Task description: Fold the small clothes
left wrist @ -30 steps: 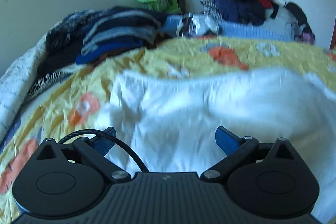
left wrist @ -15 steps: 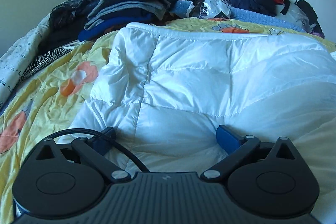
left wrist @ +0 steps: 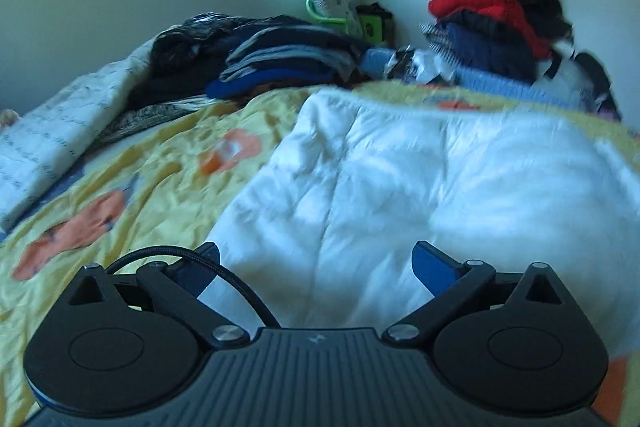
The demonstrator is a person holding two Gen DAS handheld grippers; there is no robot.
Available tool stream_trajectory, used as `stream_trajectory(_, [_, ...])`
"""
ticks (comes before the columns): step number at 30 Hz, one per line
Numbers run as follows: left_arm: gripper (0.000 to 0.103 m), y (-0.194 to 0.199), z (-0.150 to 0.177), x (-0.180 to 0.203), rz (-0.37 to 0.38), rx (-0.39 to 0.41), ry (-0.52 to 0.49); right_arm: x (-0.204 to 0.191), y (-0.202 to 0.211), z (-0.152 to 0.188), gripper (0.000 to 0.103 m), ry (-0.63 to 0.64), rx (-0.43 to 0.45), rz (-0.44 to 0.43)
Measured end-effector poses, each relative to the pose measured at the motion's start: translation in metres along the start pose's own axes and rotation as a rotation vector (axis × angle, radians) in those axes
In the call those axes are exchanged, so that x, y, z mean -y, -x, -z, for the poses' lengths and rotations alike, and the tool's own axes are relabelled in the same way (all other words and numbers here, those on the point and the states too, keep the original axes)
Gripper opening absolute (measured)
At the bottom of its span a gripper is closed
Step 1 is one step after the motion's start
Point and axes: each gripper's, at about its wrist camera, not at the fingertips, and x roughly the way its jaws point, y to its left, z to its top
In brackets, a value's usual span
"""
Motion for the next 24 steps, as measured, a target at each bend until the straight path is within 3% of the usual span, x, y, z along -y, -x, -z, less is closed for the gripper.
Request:
stream_trajectory(5, [0.103, -0.014, 0.017, 0.001, -0.006, -0.035, -0.025, -0.012, -0.011, 0.028, 0.103, 0.085, -0.065, 0.041])
stream_trajectory(11, [0.103, -0.032, 0.017, -0.014, 0.030, -0.104, 0.077, 0.001, -0.022, 0.030, 0.101, 0.029, -0.104, 0.015])
stream_trajectory(13, [0.103, -0.023, 0.015, -0.020, 0.023, -0.115, 0.106, -0.002, -0.016, 0.023, 0.101, -0.002, -0.119, 0.039])
stream_trajectory(15, [0.103, -0.007, 0.012, -0.029, 0.049, -0.113, 0.162, -0.006, 0.000, 0.018, 0.098, -0.038, -0.072, 0.035])
stream_trajectory(18, [0.103, 0.017, 0.014, -0.054, 0.098, -0.114, 0.311, -0.030, 0.029, 0.018, 0.103, 0.057, 0.019, 0.007])
stream_trajectory(23, [0.103, 0.032, 0.045, -0.108, 0.186, -0.203, 0.747, -0.076, 0.039, 0.034, 0.103, 0.220, 0.026, -0.031])
stream_trajectory(24, [0.103, 0.034, 0.052, -0.114, 0.185, -0.212, 0.796, -0.085, 0.037, 0.035, 0.103, 0.250, 0.013, -0.033])
